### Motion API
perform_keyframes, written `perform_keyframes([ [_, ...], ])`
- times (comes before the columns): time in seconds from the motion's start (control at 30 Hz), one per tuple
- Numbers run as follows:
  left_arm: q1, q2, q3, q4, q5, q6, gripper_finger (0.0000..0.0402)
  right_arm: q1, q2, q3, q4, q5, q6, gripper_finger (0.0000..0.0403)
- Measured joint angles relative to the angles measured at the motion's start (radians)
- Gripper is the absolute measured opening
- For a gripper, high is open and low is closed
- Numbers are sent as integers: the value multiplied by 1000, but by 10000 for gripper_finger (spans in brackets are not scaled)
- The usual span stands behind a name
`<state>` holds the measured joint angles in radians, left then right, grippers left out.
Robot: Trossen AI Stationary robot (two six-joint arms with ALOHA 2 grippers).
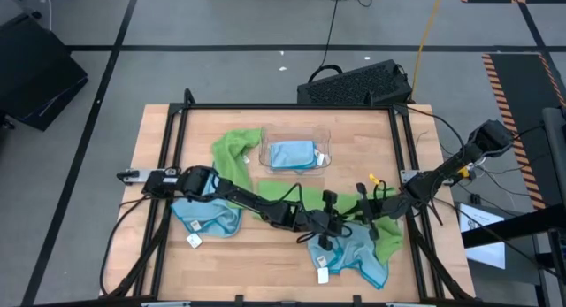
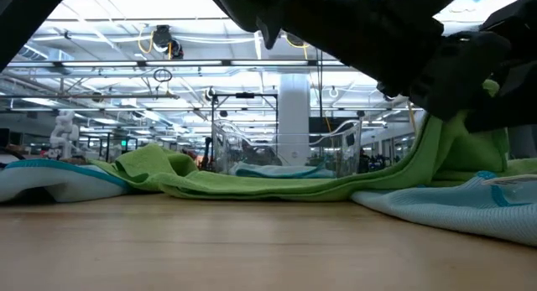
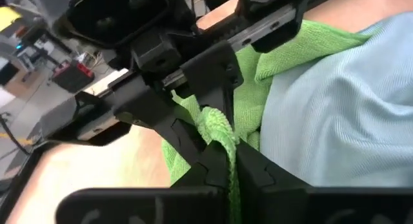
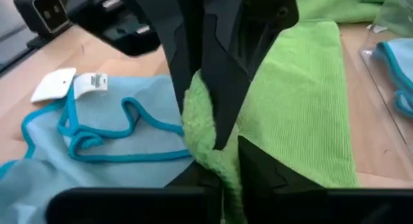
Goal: Fold microfiber towels
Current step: Fold the bottom left green microfiber cloth
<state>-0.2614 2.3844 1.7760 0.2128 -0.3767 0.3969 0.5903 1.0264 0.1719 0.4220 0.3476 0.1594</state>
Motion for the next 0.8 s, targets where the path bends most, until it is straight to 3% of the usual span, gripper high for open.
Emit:
perform_keyframes([
  [0.17, -12, -38, -1, -2, -49, -15, 6, 23, -4, 0, -28, -10, -28, 110],
  [0.4, -34, -80, 0, -130, -105, -65, 6, 53, -76, 0, -207, 25, 4, 204],
  [0.57, -42, -110, 0, -149, -135, -65, 5, 68, -138, 0, -312, 45, -13, 219],
  [0.8, -42, -122, 0, -179, -172, -115, 4, 88, -128, 0, -393, 74, 0, 196],
])
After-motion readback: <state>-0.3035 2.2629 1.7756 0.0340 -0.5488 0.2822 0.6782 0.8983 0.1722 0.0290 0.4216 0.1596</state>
